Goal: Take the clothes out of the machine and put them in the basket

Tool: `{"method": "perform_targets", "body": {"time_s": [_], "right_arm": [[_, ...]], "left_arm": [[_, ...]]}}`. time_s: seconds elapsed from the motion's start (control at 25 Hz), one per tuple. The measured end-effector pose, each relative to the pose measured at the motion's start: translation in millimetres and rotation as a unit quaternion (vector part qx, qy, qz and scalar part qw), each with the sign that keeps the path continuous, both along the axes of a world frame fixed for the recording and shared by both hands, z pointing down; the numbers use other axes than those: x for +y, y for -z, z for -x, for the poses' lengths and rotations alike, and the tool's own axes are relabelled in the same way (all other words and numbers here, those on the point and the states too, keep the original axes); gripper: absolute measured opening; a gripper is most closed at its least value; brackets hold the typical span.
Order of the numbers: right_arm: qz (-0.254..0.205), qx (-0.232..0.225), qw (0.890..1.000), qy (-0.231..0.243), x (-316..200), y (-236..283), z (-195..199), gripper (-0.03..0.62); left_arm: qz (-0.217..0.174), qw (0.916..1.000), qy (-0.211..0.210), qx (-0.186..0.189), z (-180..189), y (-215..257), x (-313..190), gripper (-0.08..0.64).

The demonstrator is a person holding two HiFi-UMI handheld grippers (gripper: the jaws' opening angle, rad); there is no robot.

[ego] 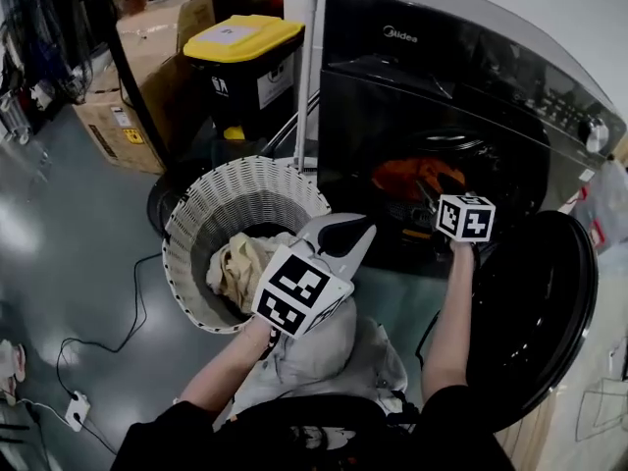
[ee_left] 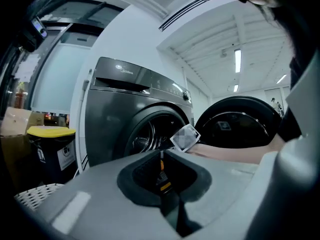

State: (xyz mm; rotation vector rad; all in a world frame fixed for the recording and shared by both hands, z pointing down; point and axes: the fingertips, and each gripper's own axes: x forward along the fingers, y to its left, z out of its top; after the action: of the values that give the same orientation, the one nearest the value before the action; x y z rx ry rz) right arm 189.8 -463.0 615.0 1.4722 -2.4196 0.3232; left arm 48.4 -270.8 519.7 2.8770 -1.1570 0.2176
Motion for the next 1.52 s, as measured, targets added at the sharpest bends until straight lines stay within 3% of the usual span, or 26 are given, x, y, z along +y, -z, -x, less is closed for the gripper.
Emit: {"method": "perform_targets", "body": {"time_s": [0.16, 0.44, 0.76, 0.96, 1.16, 1.24, 1.44, 1.52], "right_arm": [[0.022, 0.032, 0.999, -0.012, -36.7, -26.0, -33.9, 0.316], [0.073, 0.094, 0.992, 0.032, -88.7, -75.8, -42.4, 0.369], [0.159, 0.211, 0.961, 0.086, -118.5, -153.2, -50.1, 0.433], [0.211, 0.302, 0.924, 0.105, -135.3, -167.9, -56.5, 0.515], [0.24, 0.349, 0.896, 0.128, -144.2, -183.9, -54.8, 0.511], [0.232, 0.375, 0.887, 0.134, -147.5, -190.3, -54.9, 0.473], [0.242, 0.479, 0.824, 0.181, -144.0, -225.5, -65.0, 0.407], [0.252, 0.49, 0.812, 0.192, -142.0, -234.8, -67.3, 0.37]], "left_arm": [[0.002, 0.9999, -0.017, 0.001, -26.2, -6.5, -12.3, 0.018], [0.026, 0.9989, -0.039, 0.006, -53.8, -25.2, -33.5, 0.018], [0.037, 0.9981, -0.048, 0.011, -72.6, -36.1, -57.5, 0.018], [0.042, 0.9982, -0.042, 0.011, -75.6, -43.5, -64.6, 0.018], [0.048, 0.9984, -0.03, 0.01, -70.8, -50.7, -66.2, 0.018], [0.051, 0.9984, -0.024, 0.009, -68.1, -53.4, -68.2, 0.018], [0.058, 0.9982, -0.018, 0.004, -65.4, -59.2, -71.1, 0.018], [0.058, 0.9982, -0.018, 0.003, -65.5, -60.1, -71.3, 0.018]]}}
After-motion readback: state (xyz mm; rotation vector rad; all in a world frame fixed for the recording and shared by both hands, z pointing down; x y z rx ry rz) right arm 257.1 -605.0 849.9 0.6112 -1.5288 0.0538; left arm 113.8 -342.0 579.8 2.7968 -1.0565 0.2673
